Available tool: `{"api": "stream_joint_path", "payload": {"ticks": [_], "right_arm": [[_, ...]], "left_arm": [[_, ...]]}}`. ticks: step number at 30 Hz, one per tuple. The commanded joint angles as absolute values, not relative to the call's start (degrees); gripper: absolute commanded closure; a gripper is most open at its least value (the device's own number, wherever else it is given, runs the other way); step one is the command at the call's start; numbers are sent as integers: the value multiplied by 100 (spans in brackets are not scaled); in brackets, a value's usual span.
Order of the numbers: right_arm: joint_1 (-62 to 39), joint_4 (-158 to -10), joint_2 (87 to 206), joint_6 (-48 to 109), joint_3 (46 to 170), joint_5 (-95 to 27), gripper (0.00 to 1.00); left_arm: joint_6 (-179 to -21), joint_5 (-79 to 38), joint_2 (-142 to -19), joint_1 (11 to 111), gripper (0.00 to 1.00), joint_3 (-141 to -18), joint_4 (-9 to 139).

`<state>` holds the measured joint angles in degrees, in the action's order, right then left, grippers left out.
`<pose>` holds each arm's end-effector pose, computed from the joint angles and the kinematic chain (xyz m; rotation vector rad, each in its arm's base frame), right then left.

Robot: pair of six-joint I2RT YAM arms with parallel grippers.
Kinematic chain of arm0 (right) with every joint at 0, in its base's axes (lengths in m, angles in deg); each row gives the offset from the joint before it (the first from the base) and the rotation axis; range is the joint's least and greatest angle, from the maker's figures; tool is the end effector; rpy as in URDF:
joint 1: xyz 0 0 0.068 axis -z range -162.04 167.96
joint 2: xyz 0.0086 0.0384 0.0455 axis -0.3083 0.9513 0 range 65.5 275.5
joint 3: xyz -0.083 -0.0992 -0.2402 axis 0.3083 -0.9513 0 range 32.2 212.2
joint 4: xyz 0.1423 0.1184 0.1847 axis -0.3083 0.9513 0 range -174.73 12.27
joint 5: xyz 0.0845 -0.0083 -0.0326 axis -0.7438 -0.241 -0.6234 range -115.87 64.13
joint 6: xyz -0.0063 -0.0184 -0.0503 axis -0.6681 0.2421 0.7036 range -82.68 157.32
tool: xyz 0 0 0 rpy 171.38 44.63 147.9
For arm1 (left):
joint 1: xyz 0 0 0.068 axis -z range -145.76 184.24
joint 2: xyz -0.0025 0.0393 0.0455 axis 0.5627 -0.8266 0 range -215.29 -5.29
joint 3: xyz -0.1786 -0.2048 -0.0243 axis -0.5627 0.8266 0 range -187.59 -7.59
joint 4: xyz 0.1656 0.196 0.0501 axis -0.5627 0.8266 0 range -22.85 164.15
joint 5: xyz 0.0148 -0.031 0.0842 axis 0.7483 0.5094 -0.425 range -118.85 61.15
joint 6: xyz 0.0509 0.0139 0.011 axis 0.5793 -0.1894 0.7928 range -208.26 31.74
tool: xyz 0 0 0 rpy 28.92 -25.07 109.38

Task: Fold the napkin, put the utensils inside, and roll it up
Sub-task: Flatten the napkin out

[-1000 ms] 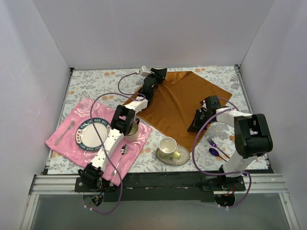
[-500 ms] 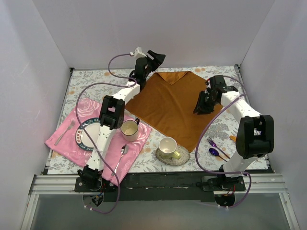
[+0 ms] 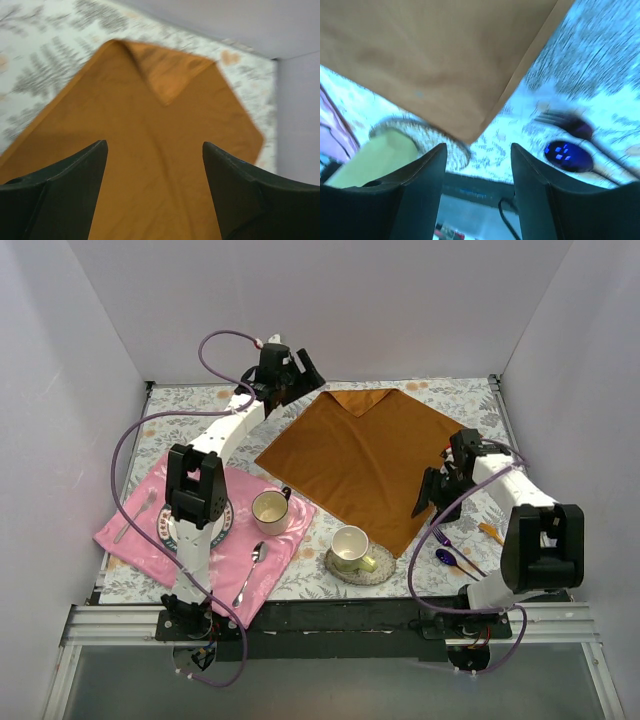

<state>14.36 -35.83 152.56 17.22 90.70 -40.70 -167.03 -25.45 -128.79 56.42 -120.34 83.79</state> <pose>0.2730 0.0262 0.2068 0.3816 2.9245 0.4421 0.4760 -0.1963 0.2965 -1.0329 2.0047 -1.1001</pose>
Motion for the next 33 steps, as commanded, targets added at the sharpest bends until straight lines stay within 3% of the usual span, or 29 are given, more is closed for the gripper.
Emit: {"api": "stream_joint_path", "payload": {"ticks": [1, 7, 13, 24, 33], "right_arm": [[1277, -3569, 14637, 1421, 8731, -4379, 38], [1014, -3823, 14013, 306, 7817, -4214, 48], [522, -4298, 14160, -546, 7412, -4249, 56], [-164, -3974, 14530, -2226, 7412, -3283, 56], [-463, -4062, 14977, -2657, 7552, -3238, 56]], "left_arm": [[-15718, -3217, -12587, 5473, 23, -11868, 10422], [-15515, -3421, -12622, 5341, 24, -11772, 10942], [-15717, -3438, -12587, 5191, 22, -11614, 11100], [-16077, -3509, -12561, 4892, 19, -11359, 11285], [-16280, -3737, -12508, 4892, 17, -11157, 11338]]}}
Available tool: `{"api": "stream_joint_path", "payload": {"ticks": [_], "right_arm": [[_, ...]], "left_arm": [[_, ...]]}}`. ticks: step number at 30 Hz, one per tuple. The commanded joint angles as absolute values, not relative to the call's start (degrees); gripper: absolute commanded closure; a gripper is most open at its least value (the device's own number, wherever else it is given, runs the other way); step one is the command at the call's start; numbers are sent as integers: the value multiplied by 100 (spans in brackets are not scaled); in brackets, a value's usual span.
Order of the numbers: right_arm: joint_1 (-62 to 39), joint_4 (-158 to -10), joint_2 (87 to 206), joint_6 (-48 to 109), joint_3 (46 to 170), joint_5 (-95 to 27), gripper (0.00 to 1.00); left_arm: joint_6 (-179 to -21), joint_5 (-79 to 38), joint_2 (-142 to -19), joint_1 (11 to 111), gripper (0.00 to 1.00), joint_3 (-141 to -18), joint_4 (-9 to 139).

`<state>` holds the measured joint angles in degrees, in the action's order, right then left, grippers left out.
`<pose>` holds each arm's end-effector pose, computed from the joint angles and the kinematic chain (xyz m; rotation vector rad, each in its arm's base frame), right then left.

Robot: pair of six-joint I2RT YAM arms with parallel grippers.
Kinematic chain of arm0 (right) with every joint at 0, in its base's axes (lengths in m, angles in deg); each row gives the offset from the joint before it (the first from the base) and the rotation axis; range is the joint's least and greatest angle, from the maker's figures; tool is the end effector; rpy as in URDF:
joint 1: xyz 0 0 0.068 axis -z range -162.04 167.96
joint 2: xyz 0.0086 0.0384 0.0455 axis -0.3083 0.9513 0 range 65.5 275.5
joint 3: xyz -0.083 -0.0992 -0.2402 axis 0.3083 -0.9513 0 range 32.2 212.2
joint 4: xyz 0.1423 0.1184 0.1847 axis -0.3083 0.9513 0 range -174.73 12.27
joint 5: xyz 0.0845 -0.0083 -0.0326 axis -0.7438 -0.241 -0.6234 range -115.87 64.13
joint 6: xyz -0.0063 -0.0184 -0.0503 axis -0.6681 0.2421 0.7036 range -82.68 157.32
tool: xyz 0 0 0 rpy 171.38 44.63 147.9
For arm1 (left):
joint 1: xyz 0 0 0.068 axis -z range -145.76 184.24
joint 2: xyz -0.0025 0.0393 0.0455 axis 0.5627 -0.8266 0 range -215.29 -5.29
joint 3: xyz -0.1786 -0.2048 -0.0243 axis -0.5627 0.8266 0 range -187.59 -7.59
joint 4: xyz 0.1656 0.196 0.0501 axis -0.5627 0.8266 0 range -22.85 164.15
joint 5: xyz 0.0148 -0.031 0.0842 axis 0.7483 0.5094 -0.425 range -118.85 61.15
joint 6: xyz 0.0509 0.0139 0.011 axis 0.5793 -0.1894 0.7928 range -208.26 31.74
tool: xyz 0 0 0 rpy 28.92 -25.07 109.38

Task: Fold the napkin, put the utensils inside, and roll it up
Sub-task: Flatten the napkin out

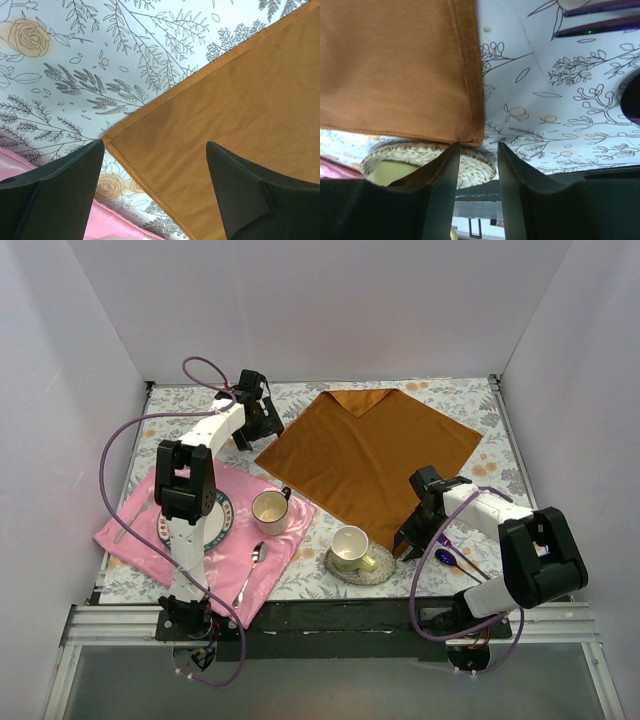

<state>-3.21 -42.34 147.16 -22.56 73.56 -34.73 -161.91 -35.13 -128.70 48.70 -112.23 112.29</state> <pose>0.2046 0.0850 0.1537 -1.0204 -2.9508 -0.3134 0.4511 -0.1123 0.2136 -1.3736 2.3486 -0.3309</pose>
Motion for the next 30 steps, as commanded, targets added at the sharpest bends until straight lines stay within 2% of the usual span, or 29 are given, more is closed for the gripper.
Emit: {"api": "stream_joint_path", "payload": {"ticks": [1, 6, 9, 13, 21, 30], "right_arm": [[-507, -4044, 15022, -2684, 7561, -3220, 55], [-534, -4175, 15276, -2860, 7491, -3132, 57], [-534, -4123, 15496, -2877, 7526, -3132, 73], [-525, -4123, 15479, -2851, 7596, -2947, 76], [-534, -3956, 15418, -2360, 8229, -2552, 96], [-367, -4202, 15242, -2227, 8212, -2806, 99]], "left_arm": [[-16280, -3755, -12517, 4884, 16, -11156, 11347], [-16359, -3668, -12465, 4892, 11, -11104, 11312], [-16367, -3571, -12482, 4892, 11, -11051, 11312], [-16289, -3483, -12570, 4892, 13, -10919, 11320], [-15761, -3403, -12587, 4901, 15, -10708, 11127], [-15278, -3966, -12807, 5068, 23, -10682, 11022]]}}
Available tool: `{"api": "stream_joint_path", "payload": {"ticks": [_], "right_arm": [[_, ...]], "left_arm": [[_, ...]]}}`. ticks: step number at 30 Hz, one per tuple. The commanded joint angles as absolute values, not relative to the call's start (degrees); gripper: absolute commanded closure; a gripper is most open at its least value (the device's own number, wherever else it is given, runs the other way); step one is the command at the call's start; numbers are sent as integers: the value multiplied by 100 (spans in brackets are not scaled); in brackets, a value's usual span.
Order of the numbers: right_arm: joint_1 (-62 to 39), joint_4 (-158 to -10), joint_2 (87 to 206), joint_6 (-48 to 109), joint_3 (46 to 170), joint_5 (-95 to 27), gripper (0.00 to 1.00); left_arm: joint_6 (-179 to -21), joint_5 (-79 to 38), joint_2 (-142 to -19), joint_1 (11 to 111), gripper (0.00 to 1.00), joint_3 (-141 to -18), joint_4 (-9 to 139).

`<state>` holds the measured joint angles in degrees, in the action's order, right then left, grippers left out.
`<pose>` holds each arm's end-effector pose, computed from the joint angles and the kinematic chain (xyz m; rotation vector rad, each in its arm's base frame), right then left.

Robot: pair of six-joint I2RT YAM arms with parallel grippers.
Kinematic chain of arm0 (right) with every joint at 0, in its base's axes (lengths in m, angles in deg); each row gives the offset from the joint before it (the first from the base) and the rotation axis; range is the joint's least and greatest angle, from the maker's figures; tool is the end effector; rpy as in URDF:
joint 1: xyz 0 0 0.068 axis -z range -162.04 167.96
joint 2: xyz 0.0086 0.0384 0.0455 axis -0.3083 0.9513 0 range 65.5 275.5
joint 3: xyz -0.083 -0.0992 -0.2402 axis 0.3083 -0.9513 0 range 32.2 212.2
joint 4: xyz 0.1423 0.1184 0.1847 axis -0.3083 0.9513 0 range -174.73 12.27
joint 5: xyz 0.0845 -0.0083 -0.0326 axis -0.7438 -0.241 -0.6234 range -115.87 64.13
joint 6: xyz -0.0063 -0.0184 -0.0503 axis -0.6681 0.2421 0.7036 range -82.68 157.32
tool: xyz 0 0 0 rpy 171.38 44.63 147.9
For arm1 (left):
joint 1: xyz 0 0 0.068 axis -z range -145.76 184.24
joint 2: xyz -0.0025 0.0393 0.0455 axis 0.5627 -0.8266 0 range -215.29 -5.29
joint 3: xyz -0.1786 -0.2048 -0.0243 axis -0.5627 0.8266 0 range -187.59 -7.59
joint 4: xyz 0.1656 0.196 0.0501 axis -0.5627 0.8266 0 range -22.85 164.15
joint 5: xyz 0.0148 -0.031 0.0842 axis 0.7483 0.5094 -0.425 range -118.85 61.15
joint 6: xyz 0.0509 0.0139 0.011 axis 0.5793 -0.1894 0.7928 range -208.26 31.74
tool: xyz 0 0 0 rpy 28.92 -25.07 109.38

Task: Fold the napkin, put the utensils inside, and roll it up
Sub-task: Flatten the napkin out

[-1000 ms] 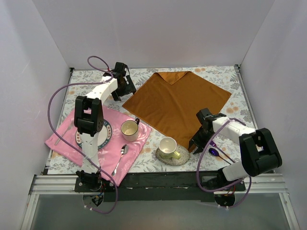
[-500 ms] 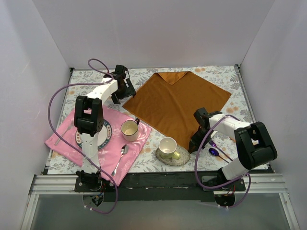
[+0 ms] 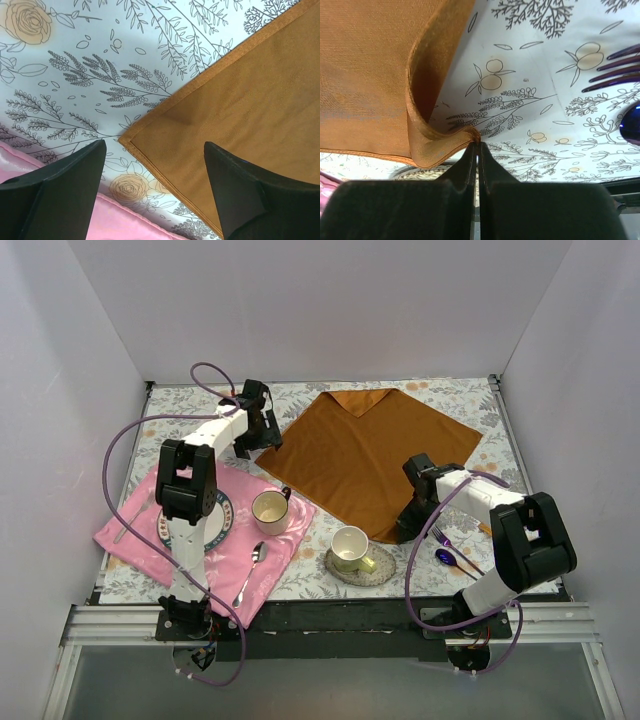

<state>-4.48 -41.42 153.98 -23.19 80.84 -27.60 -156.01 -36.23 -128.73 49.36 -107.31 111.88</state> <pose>0.2333 0.0974 0.1577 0.9983 2.9013 0.1562 0.4396 -0.1140 0.1885 -1.2574 2.4659 -0.2146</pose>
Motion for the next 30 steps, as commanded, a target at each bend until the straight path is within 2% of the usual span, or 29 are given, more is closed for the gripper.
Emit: {"api": "stream_joint_path", "payload": {"ticks": [1, 6, 14, 19, 24, 26, 29, 30], "right_arm": [[-367, -4210, 15233, -2218, 8221, -2815, 99], [-340, -4254, 15224, -2192, 8212, -2920, 99], [-305, -4307, 15189, -2156, 8186, -3035, 99], [-279, -4360, 15101, -2200, 8080, -3105, 99], [-261, -4395, 15066, -2165, 8159, -3097, 99], [-261, -4439, 15075, -2069, 8212, -3114, 99], [-270, -4465, 15110, -1772, 8396, -3105, 99], [-261, -4465, 15101, -1631, 8475, -3088, 99]], "left_arm": [[-15269, -4027, -12851, 5103, 24, -10699, 11048], [-15233, -4239, -13071, 5173, 29, -10778, 11135], [-15155, -4494, -13036, 5165, 27, -10471, 11031], [-15163, -4275, -13133, 5165, 30, -10375, 11031], [-15260, -3756, -13080, 5103, 55, -10199, 10829], [-15286, -3546, -13053, 5086, 58, -10198, 10679], [-15356, -3439, -13027, 5086, 69, -10417, 10643], [-15435, -3439, -13010, 5086, 76, -10566, 10661]]}}
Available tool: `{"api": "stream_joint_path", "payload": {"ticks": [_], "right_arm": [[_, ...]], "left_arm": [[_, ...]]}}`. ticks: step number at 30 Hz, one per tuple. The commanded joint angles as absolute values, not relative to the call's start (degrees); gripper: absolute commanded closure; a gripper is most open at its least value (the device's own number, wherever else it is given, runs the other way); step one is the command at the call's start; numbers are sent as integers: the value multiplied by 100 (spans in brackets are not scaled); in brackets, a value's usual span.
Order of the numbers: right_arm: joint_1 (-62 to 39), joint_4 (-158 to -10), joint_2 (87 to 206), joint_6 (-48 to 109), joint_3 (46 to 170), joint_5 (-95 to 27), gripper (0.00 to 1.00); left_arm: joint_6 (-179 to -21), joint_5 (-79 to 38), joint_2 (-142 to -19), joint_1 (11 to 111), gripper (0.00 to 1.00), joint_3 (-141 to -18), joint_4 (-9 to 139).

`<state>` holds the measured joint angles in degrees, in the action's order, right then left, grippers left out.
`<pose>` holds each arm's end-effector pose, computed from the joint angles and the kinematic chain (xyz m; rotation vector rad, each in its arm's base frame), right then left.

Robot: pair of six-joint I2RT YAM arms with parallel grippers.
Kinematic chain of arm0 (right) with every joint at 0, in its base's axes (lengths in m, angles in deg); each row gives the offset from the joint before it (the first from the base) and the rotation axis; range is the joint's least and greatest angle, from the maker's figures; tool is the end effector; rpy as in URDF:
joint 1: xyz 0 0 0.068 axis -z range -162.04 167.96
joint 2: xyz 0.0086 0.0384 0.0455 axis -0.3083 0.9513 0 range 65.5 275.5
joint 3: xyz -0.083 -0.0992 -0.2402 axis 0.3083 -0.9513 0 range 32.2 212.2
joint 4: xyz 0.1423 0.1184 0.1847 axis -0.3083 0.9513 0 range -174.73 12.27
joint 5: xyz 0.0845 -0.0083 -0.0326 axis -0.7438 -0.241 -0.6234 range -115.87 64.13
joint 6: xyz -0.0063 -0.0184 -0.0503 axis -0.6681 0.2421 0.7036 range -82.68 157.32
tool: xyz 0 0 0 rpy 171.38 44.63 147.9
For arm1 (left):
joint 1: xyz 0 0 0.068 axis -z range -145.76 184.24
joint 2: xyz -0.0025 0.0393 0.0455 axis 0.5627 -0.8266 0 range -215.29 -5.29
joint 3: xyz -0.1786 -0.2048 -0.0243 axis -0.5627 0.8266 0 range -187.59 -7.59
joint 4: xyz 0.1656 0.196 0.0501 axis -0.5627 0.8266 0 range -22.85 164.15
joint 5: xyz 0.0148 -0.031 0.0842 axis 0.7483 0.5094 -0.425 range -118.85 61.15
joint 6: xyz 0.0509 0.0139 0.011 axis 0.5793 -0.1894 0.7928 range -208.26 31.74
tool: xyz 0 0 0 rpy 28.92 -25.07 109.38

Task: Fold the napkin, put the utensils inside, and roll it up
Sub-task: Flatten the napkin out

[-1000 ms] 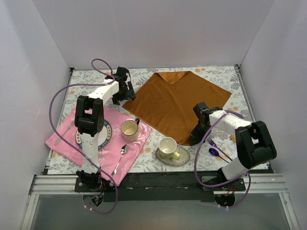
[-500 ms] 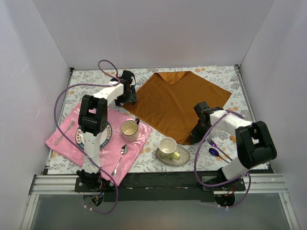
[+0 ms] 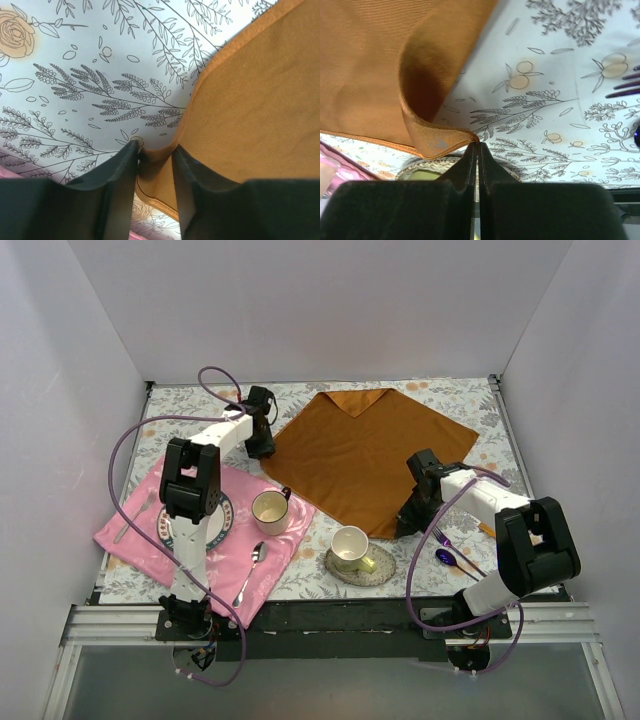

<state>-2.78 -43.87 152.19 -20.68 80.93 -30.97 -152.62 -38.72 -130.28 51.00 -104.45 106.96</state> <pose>0.2386 0.0936 0.1662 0.9567 2.8785 0.2927 0.4391 -0.1258 0.1661 -1.1454 2.4830 -0.1671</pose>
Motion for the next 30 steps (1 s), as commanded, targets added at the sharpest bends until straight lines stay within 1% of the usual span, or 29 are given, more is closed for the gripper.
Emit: {"api": "stream_joint_path", "payload": {"ticks": [1, 2, 4, 5, 7, 8, 9, 11, 13, 15, 16, 17, 18, 19, 20, 21, 22, 23, 24, 25, 26, 27, 28, 29, 30], "right_arm": [[-261, -4439, 15101, -1499, 8563, -3070, 99], [-261, -4430, 15093, -1236, 8755, -3018, 99], [-261, -4360, 15075, -1015, 8940, -2930, 99], [-261, -4351, 15031, -910, 9054, -2895, 99], [-235, -4474, 14979, -584, 9161, -2982, 99], [-235, -4587, 14952, -496, 9196, -3026, 99], [-209, -4588, 14961, -374, 9396, -3000, 99], [-165, -4536, 15065, -250, 9739, -2773, 99], [-42, -4387, 15180, 56, 10538, -2623, 99], [203, -4098, 15434, 286, 11206, -2201, 99], [309, -4027, 15522, 487, 11983, -2130, 99], [432, -3956, 15688, 585, 12339, -2051, 99], [712, -3877, 15777, 664, 12795, -1990, 99], [845, -3685, 15961, 804, 13592, -1928, 99], [1003, -3570, 16058, 866, 14104, -1954, 99], [1231, -3473, 16164, 954, 14579, -1936, 99], [1311, -3342, 16330, 1051, 15028, -1919, 99], [1356, -3340, 16375, 1286, 15911, -1971, 99], [1400, -3367, 16384, 1393, 16233, -1998, 99], [1409, -3428, 16245, 1490, 16497, -1989, 99], [1409, -3742, 16079, 1630, 16483, -1989, 99], [1400, -4049, 15825, 1684, 16213, -1998, 99], [1400, -4348, 15230, 1754, 15871, -2007, 99], [1400, -4943, 14920, 1789, 14980, -2024, 99], [1400, -5149, 14638, 1807, 14579, -2050, 99]], "left_arm": [[-15479, -3421, -12931, 5094, 79, -10620, 10661], [-15515, -3378, -12895, 5094, 81, -10664, 10635], [-15716, -3307, -12843, 5086, 92, -10882, 10626], [-15795, -3263, -12842, 5086, 94, -10997, 10635], [-16119, -3097, -12851, 5094, 97, -11269, 10644], [-16226, -3018, -12860, 5094, 100, -11323, 10591], [-16349, -2678, -12860, 5094, 100, -11376, 10417], [-16744, -2351, -12895, 5094, 100, -11525, 10162], [-17017, -1799, -12983, 5094, 100, -11683, 9643], [-17465, -1410, -13227, 5094, 100, -12130, 8987], [-17631, -1095, -13351, 5094, 100, -12323, 8782], [-17938, -996, -13465, 5086, 100, -12847, 8589], [-18106, -900, -13588, 5086, 100, -13105, 8204], [-18264, -847, -13833, 5086, 100, -13412, 8000], [-18666, -689, -13940, 5094, 100, -13633, 7711], [-18844, -644, -14054, 5094, 100, -14053, 7029], [-19046, -609, -14186, 5112, 100, -14205, 6753], [-19300, -600, -14248, 5129, 100, -14328, 6263], [-19642, -609, -14283, 5138, 100, -14555, 5579], [-19785, -617, -14327, 5182, 100, -14662, 5337], [-19847, -626, -14319, 5208, 100, -14802, 5187], [-19822, -600, -14310, 5226, 100, -14900, 5116], [-19761, -539, -14241, 5244, 100, -14883, 5124], [-19673, -460, -14022, 5226, 100, -14752, 5150], [-19498, -329, -13837, 5218, 100, -14586, 5342]]}}
